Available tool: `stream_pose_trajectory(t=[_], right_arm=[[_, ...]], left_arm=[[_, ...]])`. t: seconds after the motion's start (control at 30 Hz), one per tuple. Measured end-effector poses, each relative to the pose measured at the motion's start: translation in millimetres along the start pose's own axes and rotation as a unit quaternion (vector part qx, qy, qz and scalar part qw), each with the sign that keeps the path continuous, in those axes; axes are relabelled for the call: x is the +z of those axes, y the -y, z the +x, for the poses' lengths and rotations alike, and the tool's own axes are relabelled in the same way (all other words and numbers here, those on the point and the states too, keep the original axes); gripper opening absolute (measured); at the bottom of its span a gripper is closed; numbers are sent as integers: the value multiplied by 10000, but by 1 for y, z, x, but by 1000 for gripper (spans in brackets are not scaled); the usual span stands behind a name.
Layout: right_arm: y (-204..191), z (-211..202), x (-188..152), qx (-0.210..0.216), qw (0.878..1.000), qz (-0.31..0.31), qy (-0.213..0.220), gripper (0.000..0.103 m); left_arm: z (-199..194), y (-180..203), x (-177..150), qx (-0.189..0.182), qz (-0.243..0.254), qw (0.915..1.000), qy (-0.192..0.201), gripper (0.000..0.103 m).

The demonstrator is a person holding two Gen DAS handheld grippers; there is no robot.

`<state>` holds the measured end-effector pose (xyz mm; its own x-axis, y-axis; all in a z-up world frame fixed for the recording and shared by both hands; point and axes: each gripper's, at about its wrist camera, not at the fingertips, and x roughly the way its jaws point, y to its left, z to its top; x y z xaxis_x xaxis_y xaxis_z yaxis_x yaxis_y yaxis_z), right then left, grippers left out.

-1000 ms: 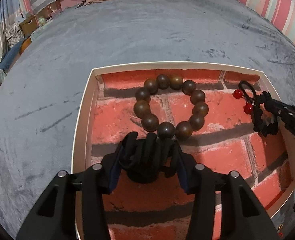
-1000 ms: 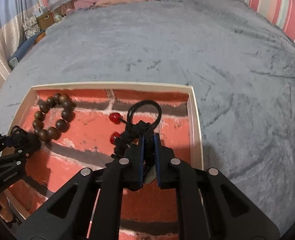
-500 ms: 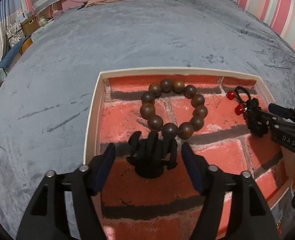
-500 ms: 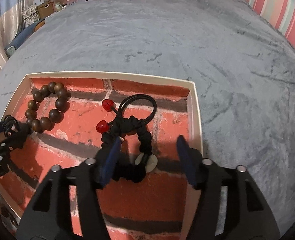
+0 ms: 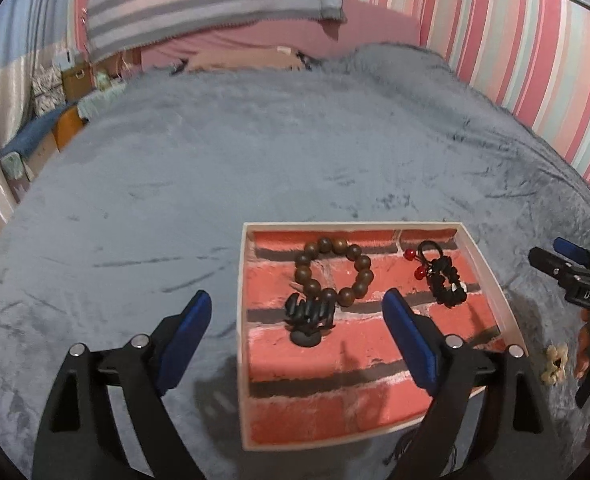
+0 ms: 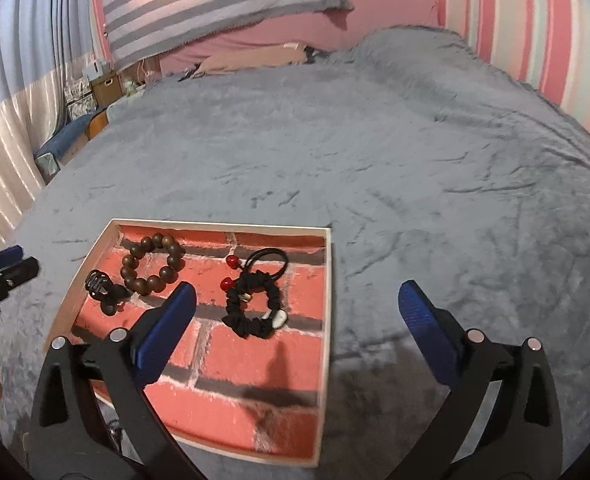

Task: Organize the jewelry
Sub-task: 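Lift both open grippers away from the tray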

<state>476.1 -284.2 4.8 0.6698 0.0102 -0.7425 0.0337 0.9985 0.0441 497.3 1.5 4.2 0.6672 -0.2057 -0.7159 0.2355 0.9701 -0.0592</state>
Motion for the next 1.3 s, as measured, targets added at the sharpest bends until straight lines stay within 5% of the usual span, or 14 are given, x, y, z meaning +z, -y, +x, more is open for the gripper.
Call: stream_pose_trajectory(t=[0.47, 0.87, 1.3], right_arm=[[25, -108, -49, -254, 9975, 34, 656, 99], [56, -174, -104, -748, 9910, 519, 976, 99], [35, -183, -168, -646, 9937, 394, 824, 99]], left_arm=[[-116, -2, -50, 93, 123, 9962, 860, 95], [-167, -6, -100, 188, -56, 9940, 1072, 95], [-194, -6, -153, 218, -71, 9944, 1028, 95]])
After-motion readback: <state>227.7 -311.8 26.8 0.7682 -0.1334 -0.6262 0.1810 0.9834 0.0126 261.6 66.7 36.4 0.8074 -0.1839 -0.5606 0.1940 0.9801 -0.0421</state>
